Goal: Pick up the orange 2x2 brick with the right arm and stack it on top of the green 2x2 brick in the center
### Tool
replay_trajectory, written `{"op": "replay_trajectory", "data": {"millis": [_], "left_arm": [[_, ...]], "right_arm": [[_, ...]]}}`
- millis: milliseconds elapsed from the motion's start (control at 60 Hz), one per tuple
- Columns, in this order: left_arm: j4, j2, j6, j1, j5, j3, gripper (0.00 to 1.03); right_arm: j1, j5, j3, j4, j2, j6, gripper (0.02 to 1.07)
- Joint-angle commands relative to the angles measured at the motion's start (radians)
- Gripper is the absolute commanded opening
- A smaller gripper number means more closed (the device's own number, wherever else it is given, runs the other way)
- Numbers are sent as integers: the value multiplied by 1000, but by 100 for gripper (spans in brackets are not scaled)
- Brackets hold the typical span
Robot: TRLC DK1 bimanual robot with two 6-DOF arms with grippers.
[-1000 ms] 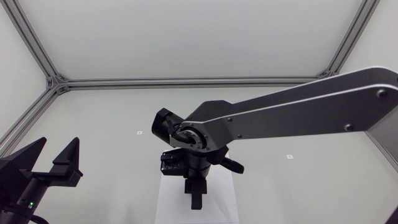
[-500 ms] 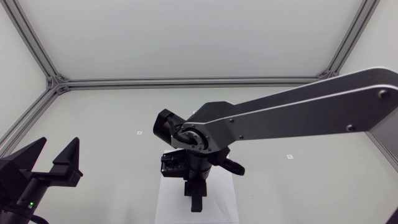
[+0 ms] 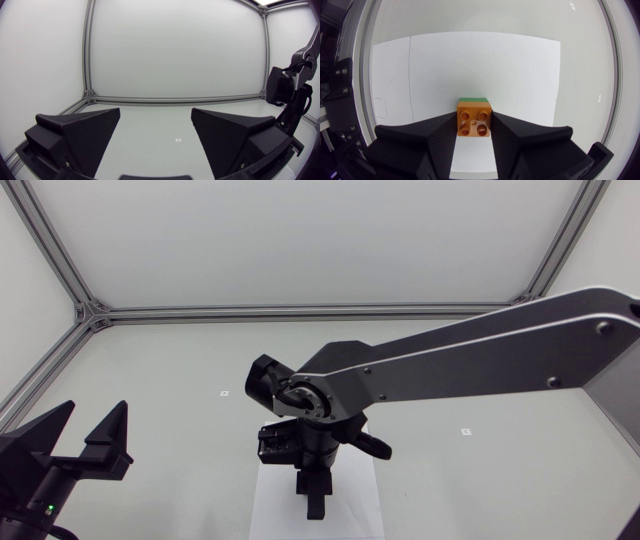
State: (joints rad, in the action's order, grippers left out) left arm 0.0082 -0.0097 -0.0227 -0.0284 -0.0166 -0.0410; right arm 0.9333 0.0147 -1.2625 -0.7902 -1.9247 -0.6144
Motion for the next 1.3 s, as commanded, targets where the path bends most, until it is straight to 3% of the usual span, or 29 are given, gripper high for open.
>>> {"op": "replay_trajectory", "data": {"millis": [0,1283], "left_arm": [[-11,-4,6,-1,3,41,99],[-11,-4,7,-1,3,41,99]], "right_arm": [[-10,-12,72,-60,-83,-27,26],[-30,-22,-11,-57,-99,-85,27]]}}
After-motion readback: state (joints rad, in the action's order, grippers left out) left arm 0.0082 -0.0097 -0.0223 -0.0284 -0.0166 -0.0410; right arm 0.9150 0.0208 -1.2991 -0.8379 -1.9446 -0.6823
